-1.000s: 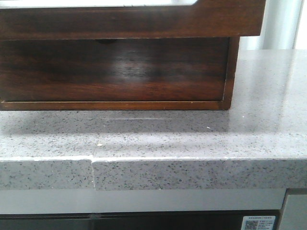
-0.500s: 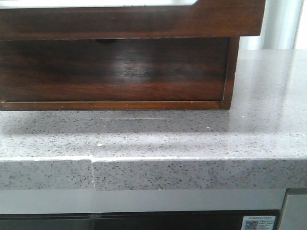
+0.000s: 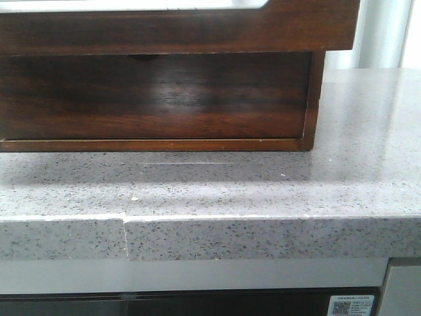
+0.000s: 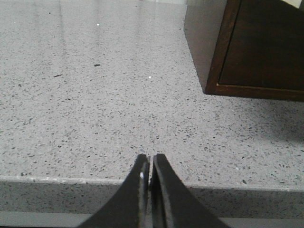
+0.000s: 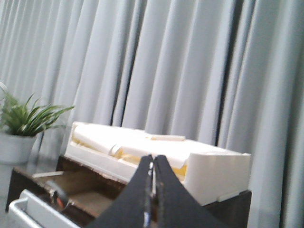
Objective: Put scissors in drawer with both arms
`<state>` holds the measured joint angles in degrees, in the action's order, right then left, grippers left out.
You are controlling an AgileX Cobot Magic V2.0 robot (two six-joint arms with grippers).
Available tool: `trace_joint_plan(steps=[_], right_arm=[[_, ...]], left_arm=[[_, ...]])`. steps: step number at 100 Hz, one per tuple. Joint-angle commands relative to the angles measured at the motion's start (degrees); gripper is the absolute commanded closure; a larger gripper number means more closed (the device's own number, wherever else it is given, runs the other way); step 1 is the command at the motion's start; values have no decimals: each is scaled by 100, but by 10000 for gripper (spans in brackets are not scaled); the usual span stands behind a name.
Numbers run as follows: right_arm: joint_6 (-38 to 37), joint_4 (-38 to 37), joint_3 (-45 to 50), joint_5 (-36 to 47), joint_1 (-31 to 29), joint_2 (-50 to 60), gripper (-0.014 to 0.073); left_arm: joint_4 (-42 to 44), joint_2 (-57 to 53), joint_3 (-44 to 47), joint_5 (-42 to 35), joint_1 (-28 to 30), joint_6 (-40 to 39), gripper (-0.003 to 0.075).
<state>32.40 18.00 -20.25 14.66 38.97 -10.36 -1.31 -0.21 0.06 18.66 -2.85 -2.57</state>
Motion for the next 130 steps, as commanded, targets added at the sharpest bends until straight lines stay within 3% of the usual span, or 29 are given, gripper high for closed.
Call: trace_joint_plan(steps=[1, 19, 30, 43, 72, 85, 107, 130], right_arm=[[-177, -7, 274, 1322, -28, -63, 655], [-221, -7, 1241, 2464, -28, -36, 655], [-725, -112, 1829, 3268, -129, -32, 655], [-1634, -636, 2261, 3492, -688, -32, 655], [-3585, -2279, 2246, 2338, -2902, 217, 655], [-4326, -2831, 2246, 1387, -3598, 611, 655], [-4490, -2910, 2246, -182, -4376, 1197, 655], [-4269, -2813, 2256, -1655, -4624, 1188, 655]], left_arm=[[-53, -166, 120, -398, 37, -1, 742], [-53, -166, 120, -398, 37, -1, 742], [-53, -166, 120, -398, 37, -1, 742], [-53, -166, 110, -398, 37, -1, 742], [-53, -166, 110, -398, 37, -1, 742], [-53, -166, 110, -398, 37, -1, 742], [-53, -166, 110, -401, 37, -1, 742], [-53, -166, 110, -401, 37, -1, 742]])
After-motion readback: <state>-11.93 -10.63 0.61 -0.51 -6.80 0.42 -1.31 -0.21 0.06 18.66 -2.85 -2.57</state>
